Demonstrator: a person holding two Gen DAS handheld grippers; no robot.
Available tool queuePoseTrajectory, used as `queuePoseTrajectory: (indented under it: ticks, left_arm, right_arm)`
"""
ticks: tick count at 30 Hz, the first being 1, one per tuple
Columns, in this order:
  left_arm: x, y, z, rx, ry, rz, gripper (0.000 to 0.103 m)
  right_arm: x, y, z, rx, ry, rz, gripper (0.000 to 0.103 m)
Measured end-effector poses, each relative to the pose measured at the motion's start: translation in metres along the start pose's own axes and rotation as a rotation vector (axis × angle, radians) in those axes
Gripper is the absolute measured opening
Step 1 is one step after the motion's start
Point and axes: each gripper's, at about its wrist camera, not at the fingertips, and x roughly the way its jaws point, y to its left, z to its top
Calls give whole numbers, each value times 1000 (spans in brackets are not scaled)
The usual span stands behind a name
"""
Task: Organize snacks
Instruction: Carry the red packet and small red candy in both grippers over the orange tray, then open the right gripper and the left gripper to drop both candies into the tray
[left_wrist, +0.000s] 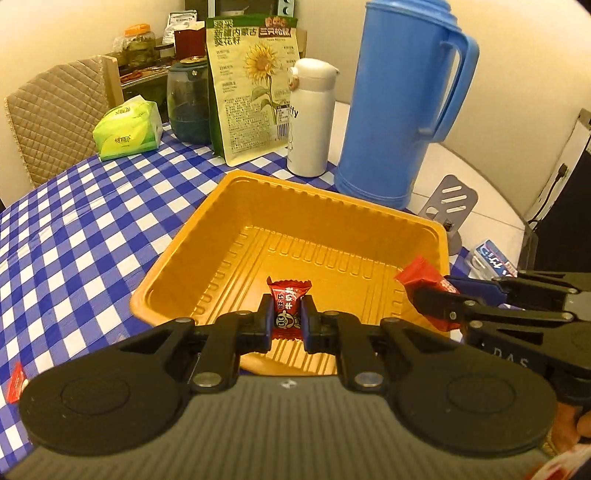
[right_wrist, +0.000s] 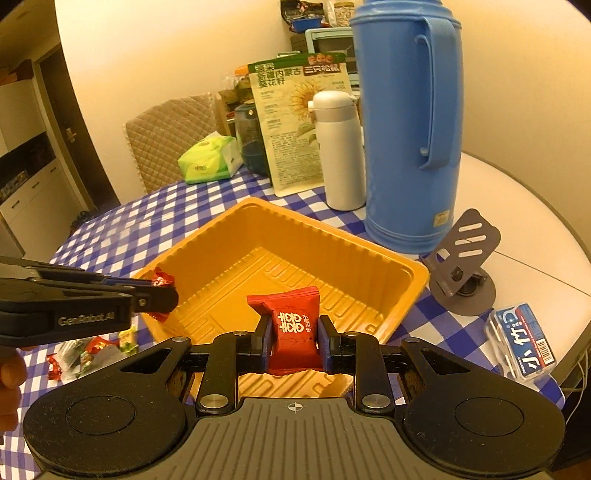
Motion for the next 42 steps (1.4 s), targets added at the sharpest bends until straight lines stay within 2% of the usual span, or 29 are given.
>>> queuePoseTrajectory:
  ticks: [11, 13, 15, 29, 34, 36, 38, 42]
  left_arm:
    - [31, -3, 9, 16, 33, 22, 15]
    - [33, -1, 9, 13, 34, 30, 30]
    - [34, 1, 9, 9, 30, 33, 38]
    - [32, 16, 6, -22, 62, 60, 39]
    - [32, 17, 5, -26, 65, 67, 44]
    - [30, 18, 5, -28, 63, 69, 49]
    - [28, 19, 5, -34, 57, 71, 51]
    - [19, 20, 5, -48, 44, 68, 59]
  right_arm:
    - [13, -5, 5, 4, 12, 6, 26]
    - [15, -5, 6, 4, 15, 9, 26]
    - [17, -5, 7, 3, 17, 12, 26]
    - [39, -4, 10, -8, 59, 33, 26]
    - [51, -2, 11, -3, 104, 52, 27]
    - [51, -2, 12, 6, 100, 51, 34]
    - [48, -3, 11, 7, 89, 47, 58]
    - [39, -4, 12, 15, 69, 55, 61]
